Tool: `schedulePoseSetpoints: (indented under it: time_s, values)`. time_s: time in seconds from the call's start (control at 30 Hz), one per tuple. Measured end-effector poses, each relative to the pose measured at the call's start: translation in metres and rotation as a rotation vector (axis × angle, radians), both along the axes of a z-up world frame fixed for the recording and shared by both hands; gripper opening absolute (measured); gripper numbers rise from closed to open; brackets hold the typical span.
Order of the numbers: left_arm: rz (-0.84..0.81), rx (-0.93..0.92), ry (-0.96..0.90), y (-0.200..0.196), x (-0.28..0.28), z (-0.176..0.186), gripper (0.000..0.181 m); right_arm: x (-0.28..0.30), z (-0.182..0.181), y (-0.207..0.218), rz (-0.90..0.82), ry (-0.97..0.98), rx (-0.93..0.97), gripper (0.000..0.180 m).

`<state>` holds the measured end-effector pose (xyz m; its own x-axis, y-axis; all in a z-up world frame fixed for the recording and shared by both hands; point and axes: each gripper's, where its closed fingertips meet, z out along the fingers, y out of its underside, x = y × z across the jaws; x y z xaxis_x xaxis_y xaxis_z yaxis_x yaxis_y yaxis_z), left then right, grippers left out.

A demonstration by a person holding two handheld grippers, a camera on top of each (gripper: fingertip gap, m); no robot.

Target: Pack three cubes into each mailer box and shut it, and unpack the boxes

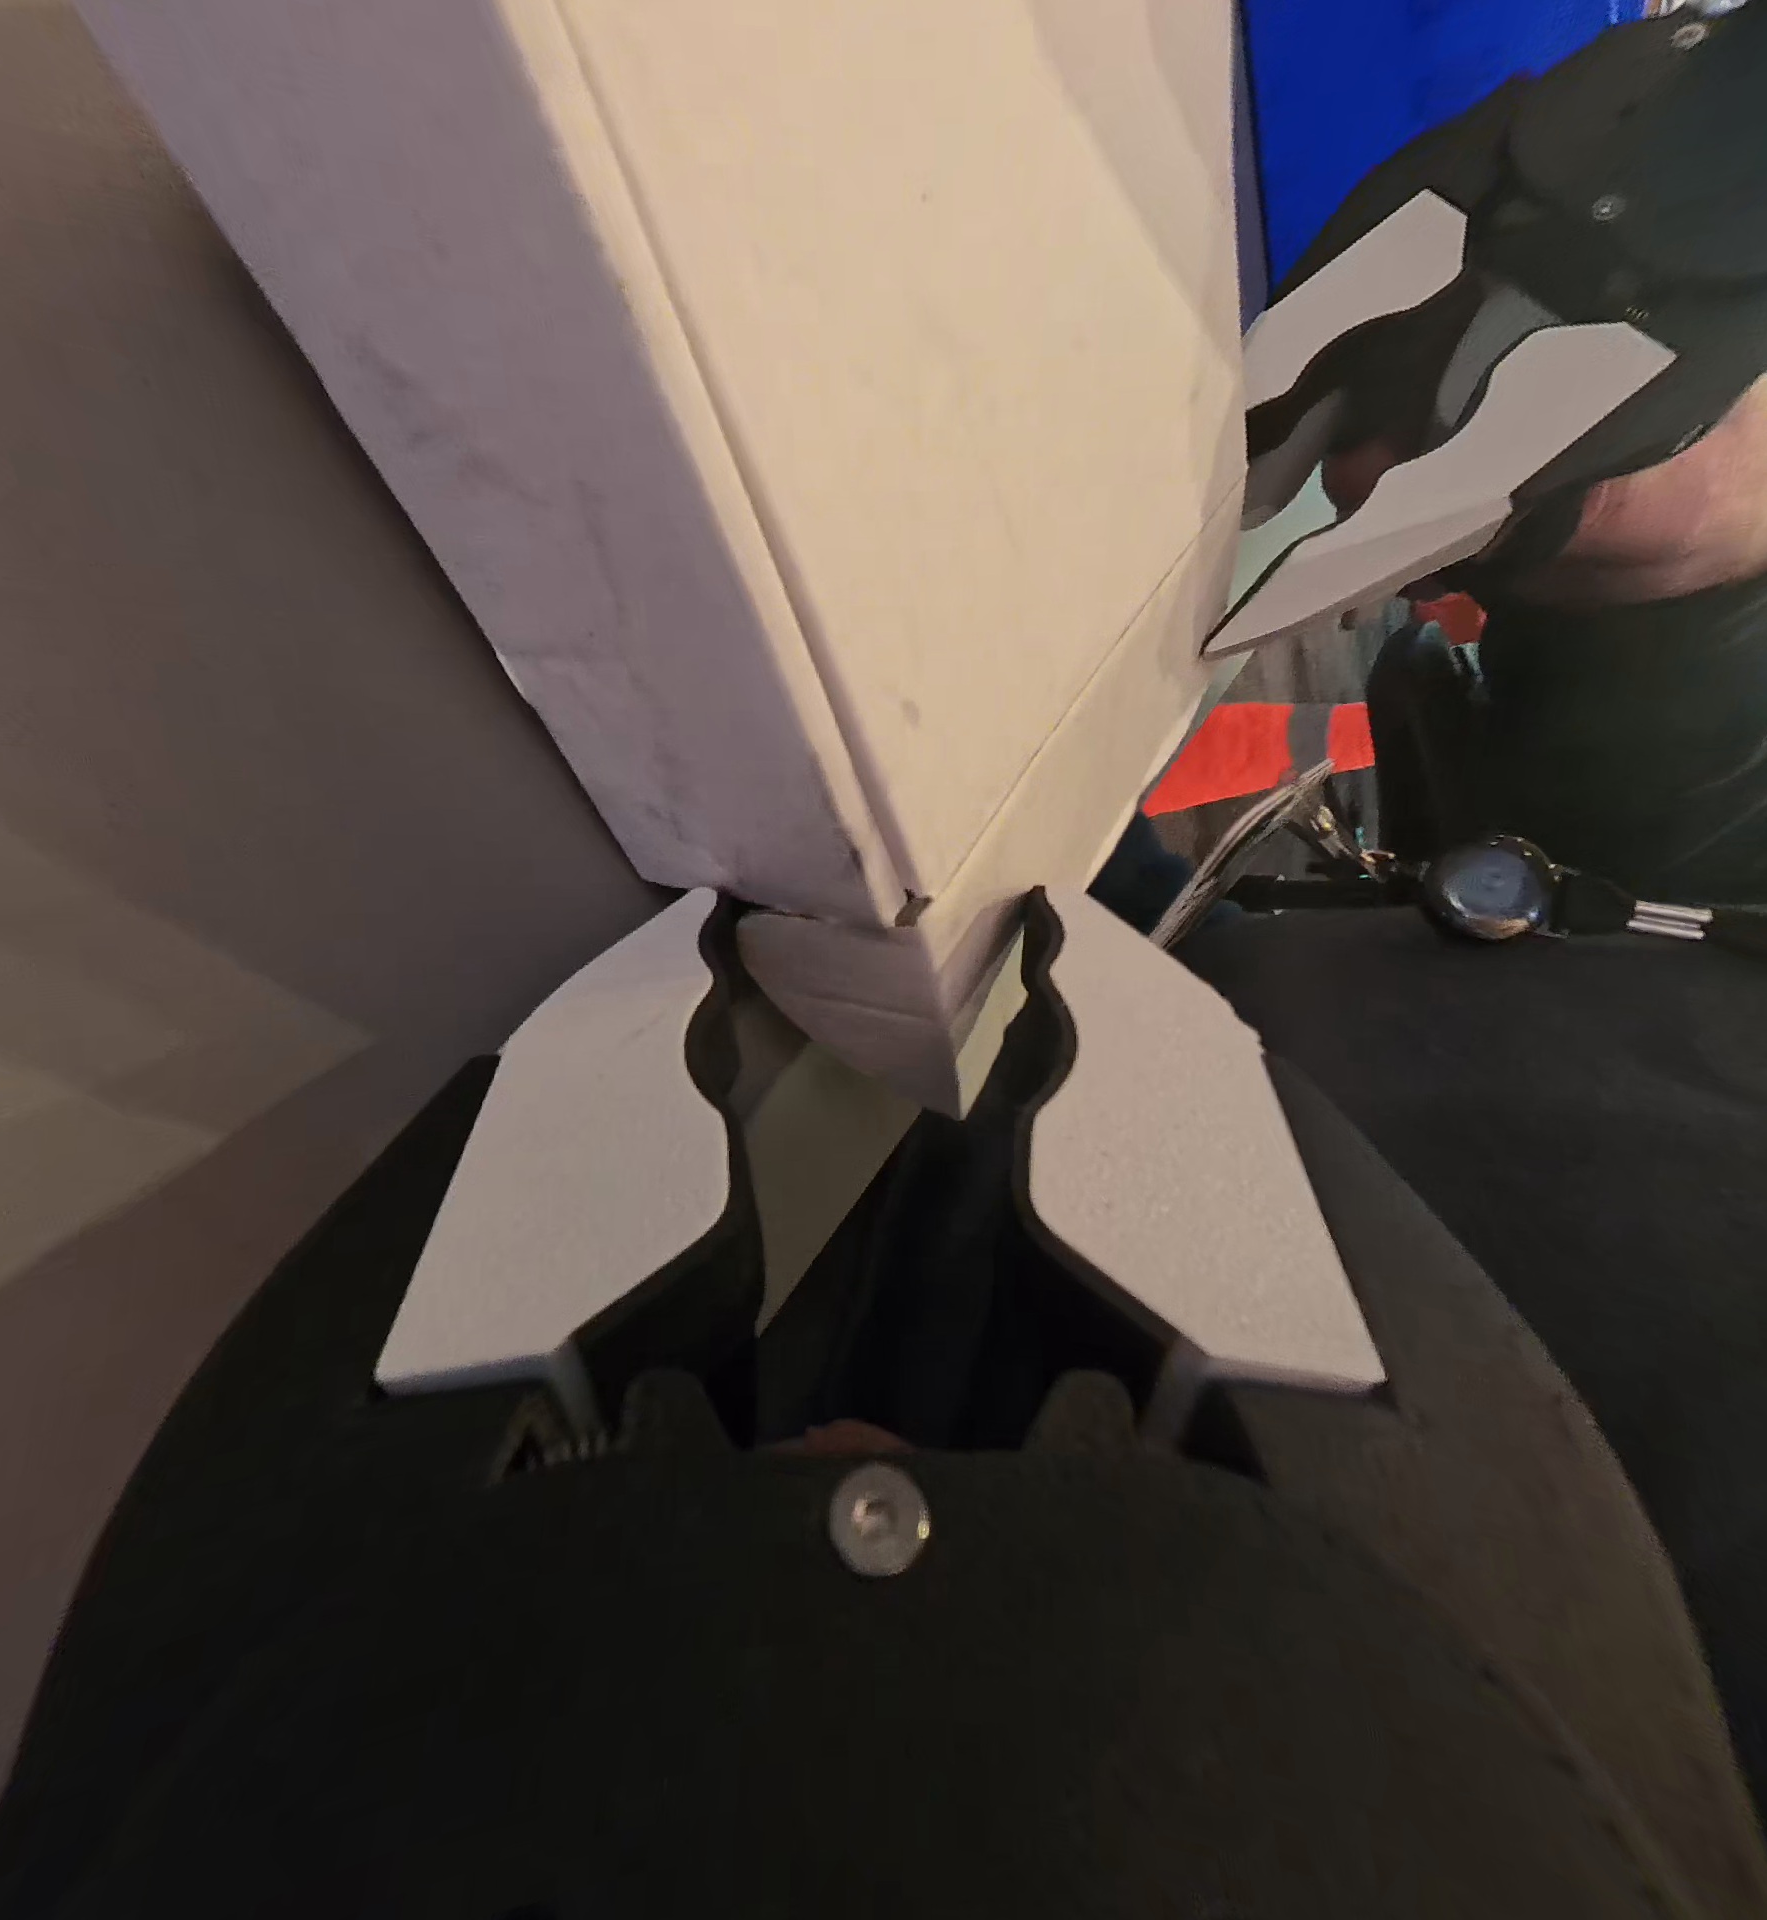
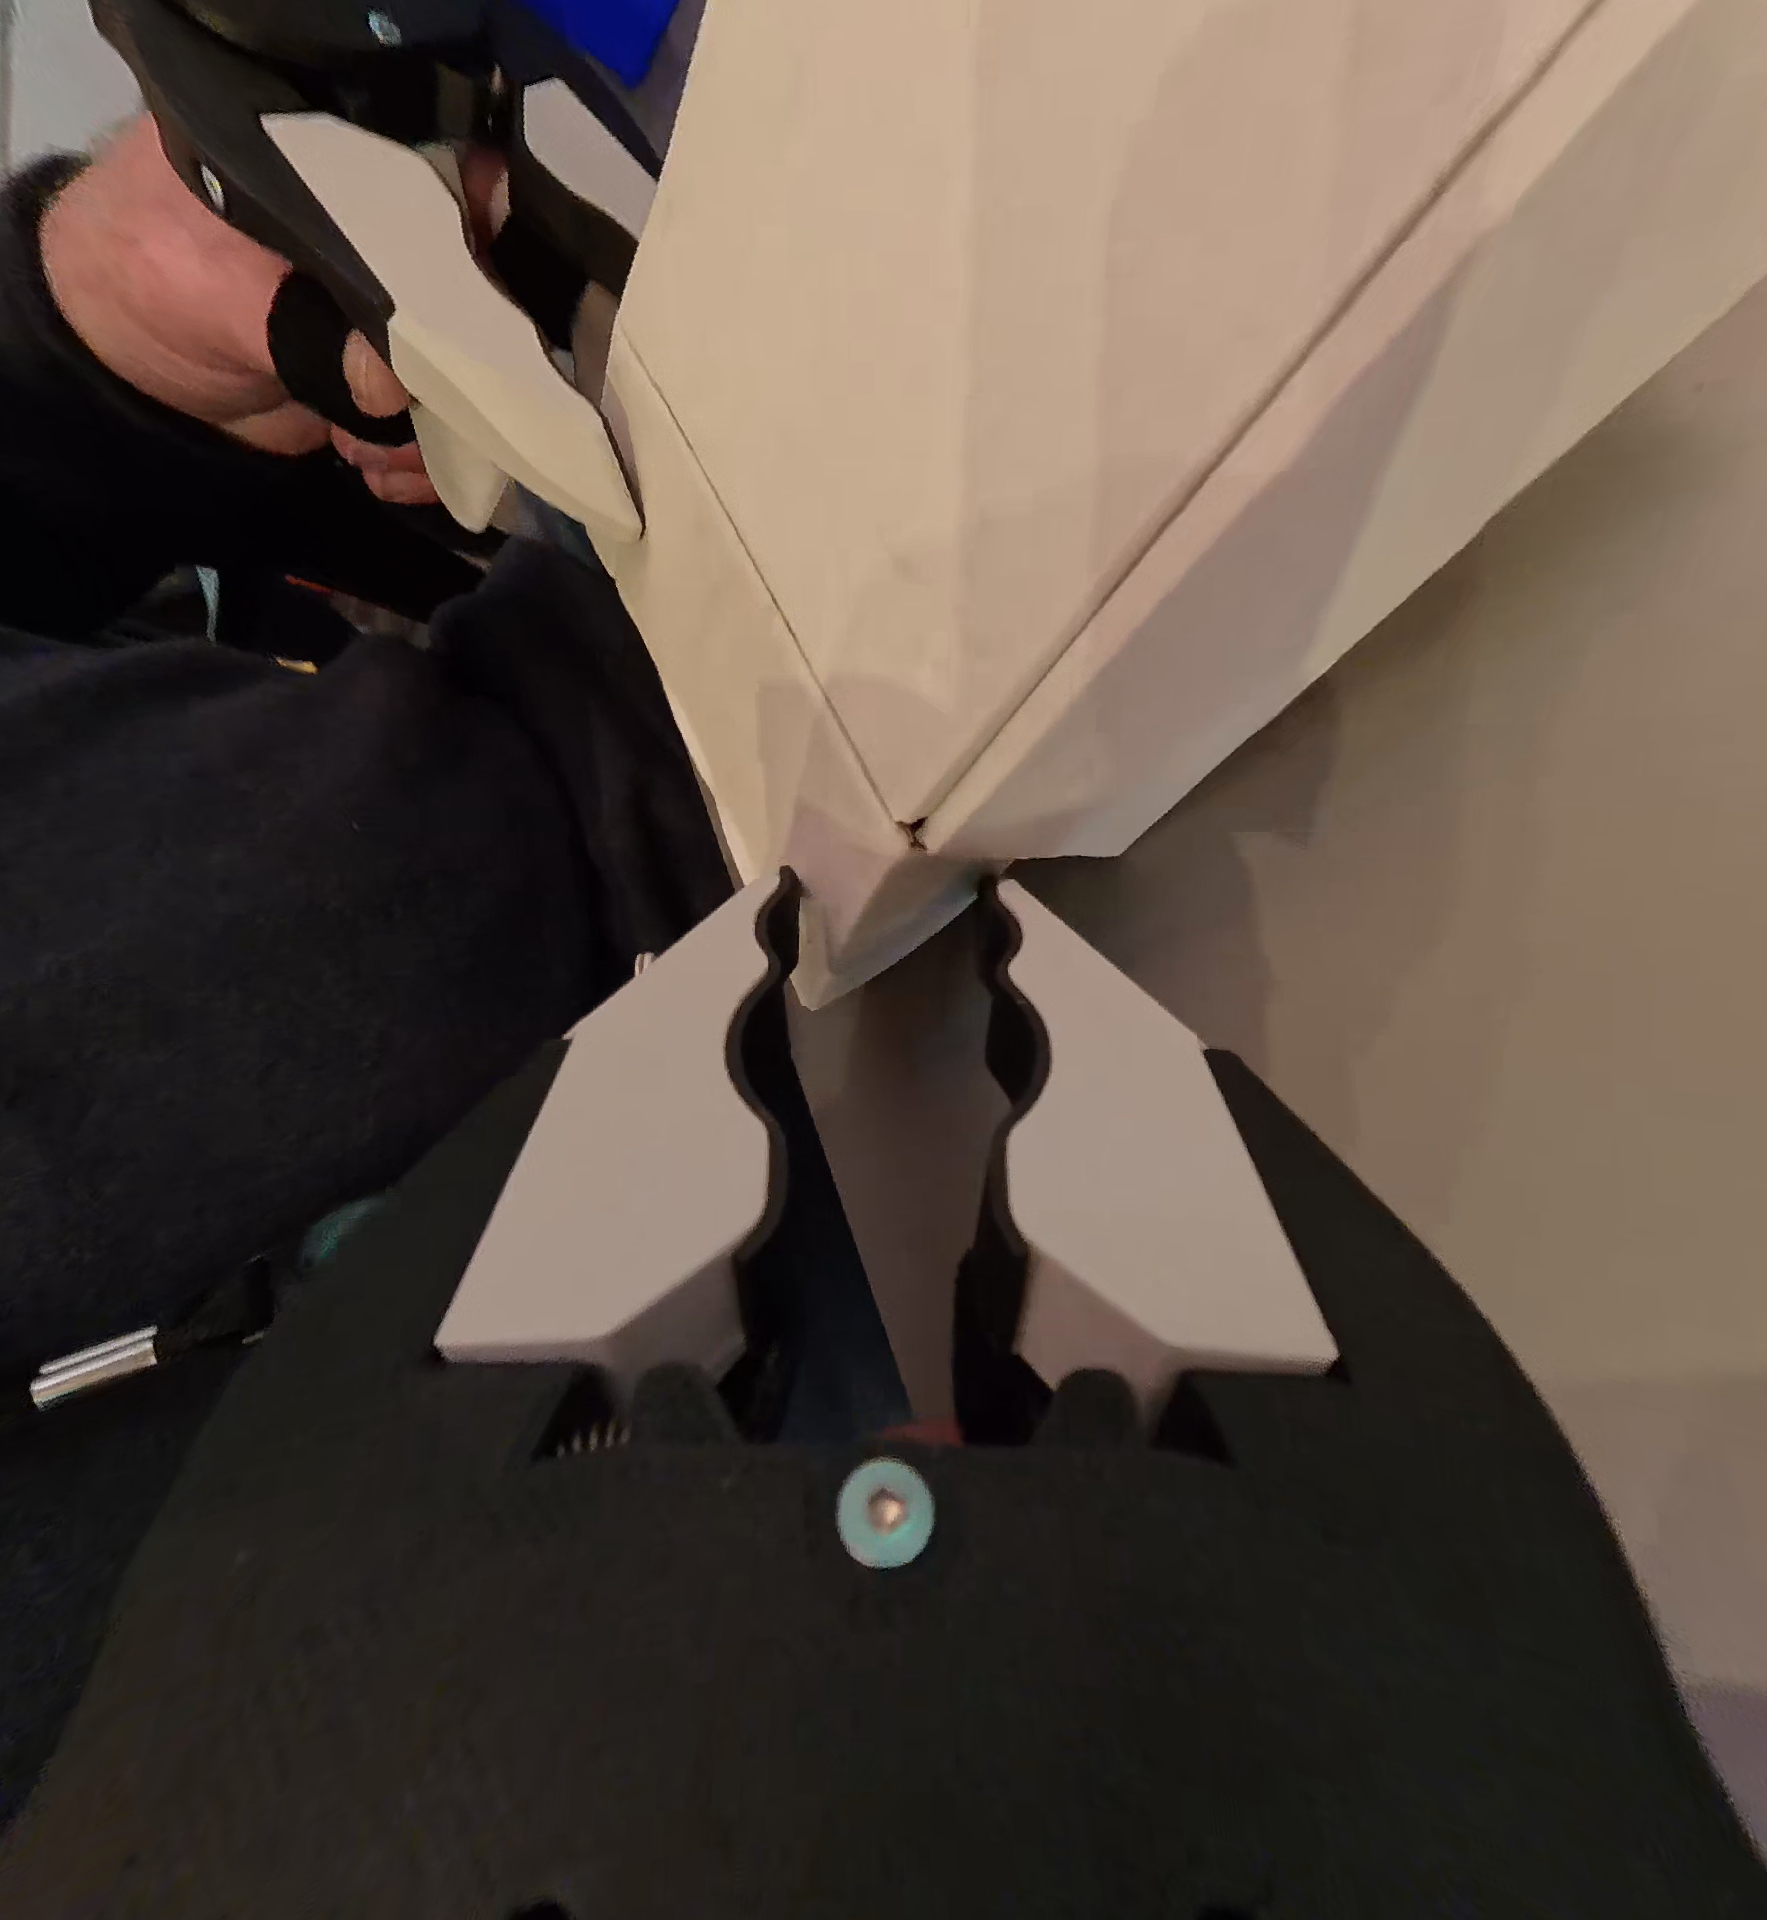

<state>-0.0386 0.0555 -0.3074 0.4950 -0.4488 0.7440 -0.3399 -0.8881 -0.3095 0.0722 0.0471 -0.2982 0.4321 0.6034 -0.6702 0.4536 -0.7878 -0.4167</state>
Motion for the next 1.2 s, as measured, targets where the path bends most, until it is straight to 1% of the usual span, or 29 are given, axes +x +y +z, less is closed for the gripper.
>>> schedulePoseSetpoints:
  time_s: [0.1,0.23,0.57,0.73,0.87,1.0,1.07,1.17,1.2]
  values:
    - [0.011,-0.003,-0.019,0.004,0.000,0.002,0.053,0.001,0.001,0.003,-0.014,0.009,0.001,0.033]
    - [0.001,0.065,0.001,0.007,-0.002,0.005,0.053,0.000,-0.001,0.003,0.008,-0.025,0.048,0.034]
    - [-0.032,0.171,0.019,0.003,-0.009,0.008,0.064,-0.003,0.006,0.005,0.024,-0.013,0.084,0.035]
    - [-0.024,0.226,0.033,0.003,-0.017,0.012,0.060,-0.002,0.006,0.001,0.039,-0.031,0.079,0.036]
    - [-0.040,0.283,0.075,0.001,-0.023,0.009,0.058,0.000,0.007,0.003,0.043,-0.041,0.118,0.040]
    - [-0.026,0.320,0.074,0.006,-0.024,0.011,0.055,0.001,0.007,0.008,0.049,-0.058,0.169,0.038]
    - [-0.053,0.341,0.085,0.007,-0.022,0.009,0.053,0.000,0.005,0.010,0.064,-0.060,0.192,0.038]
    - [-0.076,0.348,0.081,0.008,-0.019,0.008,0.051,-0.001,0.003,0.016,0.075,-0.082,0.231,0.045]
    - [-0.083,0.353,0.084,0.008,-0.018,0.008,0.051,-0.002,0.001,0.018,0.083,-0.093,0.242,0.051]
